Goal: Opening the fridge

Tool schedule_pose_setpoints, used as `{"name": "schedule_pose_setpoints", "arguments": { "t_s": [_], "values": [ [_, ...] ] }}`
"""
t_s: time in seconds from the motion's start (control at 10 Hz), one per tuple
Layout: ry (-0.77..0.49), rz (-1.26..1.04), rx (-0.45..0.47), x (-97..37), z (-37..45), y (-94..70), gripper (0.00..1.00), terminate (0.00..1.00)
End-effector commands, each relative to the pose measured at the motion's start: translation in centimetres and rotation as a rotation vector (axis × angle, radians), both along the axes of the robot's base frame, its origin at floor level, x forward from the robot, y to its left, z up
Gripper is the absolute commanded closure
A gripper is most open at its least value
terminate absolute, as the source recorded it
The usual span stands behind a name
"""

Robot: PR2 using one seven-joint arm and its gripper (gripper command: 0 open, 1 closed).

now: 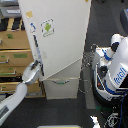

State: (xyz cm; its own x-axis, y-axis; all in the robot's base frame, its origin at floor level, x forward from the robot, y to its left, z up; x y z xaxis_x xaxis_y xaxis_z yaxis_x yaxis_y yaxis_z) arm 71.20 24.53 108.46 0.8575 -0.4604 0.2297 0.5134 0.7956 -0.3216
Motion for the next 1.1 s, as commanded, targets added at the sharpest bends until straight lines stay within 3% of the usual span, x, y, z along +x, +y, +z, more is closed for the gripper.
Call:
{"name": "schedule_pose_setpoints", "arguments": {
  "t_s": [0.1, 0.2, 0.3, 0.4, 0.5, 0.6, 0.9, 1.1],
  "values": [
    [-0.571, -0.756, -0.184, -68.3, 41.8, -4.8, 1.00, 0.00],
    [-0.602, -0.698, -0.187, -63.8, 40.4, -2.7, 1.00, 0.00],
    [-0.530, -0.512, -0.107, -52.3, 36.3, 1.2, 1.00, 0.00],
    [-0.337, -0.285, 0.040, -32.6, 23.7, 6.2, 0.00, 0.00],
    [-0.258, -0.250, 0.066, -26.5, 18.1, 6.5, 0.00, 0.00],
    [-0.123, -0.217, 0.133, -14.5, 5.7, 5.0, 0.00, 0.00],
    [0.091, -0.107, 0.225, 1.5, -12.2, 2.4, 0.00, 0.00],
    [0.127, -0.100, 0.227, 6.1, -15.2, -4.2, 0.00, 0.00]
  ]
}}
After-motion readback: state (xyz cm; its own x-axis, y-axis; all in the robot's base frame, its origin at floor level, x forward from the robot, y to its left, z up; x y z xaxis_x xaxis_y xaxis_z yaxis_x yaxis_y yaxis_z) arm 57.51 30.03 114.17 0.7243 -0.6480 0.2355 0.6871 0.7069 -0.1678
